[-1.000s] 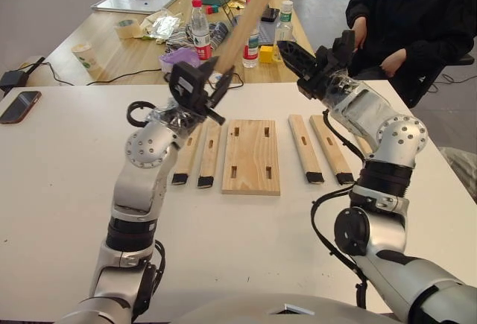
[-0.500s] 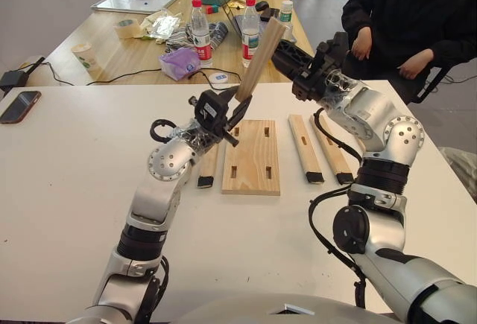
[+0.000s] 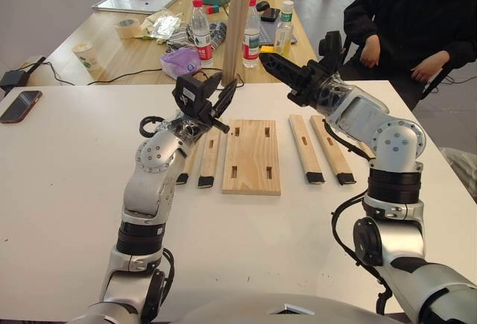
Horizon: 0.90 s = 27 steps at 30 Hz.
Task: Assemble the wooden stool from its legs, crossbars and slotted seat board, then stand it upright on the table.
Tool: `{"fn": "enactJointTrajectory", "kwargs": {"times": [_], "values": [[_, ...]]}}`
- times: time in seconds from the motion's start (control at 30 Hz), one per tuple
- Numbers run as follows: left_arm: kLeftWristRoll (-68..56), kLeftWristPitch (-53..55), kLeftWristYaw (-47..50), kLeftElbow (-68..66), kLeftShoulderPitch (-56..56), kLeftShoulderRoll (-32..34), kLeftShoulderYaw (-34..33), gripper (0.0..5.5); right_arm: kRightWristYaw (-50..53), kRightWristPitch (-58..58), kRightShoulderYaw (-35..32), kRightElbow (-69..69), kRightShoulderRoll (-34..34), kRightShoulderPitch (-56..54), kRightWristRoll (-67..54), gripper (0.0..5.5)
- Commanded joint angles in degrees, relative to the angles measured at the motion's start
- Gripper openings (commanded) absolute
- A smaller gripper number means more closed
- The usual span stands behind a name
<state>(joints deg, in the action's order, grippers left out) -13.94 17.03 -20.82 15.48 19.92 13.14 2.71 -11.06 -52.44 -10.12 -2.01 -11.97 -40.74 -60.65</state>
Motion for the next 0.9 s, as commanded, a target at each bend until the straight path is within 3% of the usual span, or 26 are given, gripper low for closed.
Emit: {"fn": "enactJointTrajectory", "kwargs": {"times": [0.03, 0.57, 0.9], "values": [[1.44, -0.41, -0.74, -1.71, -0.94, 0.01, 1.73, 1.25, 0.32, -2.45, -2.38, -0.07, 1.42, -1.25, -4.24, 2.25], [5.11, -3.01, -1.31, -3.15, -2.28, -1.57, 6.19, 1.25, 2.78, -3.88, -3.91, 0.33, 2.47, -2.25, -8.73, 2.25], [5.96, -3.13, -1.22, -3.3, -2.17, -1.51, 6.16, 1.25, 2.06, -1.23, -2.16, 0.72, 1.05, -2.9, -2.38, 0.76]]}}
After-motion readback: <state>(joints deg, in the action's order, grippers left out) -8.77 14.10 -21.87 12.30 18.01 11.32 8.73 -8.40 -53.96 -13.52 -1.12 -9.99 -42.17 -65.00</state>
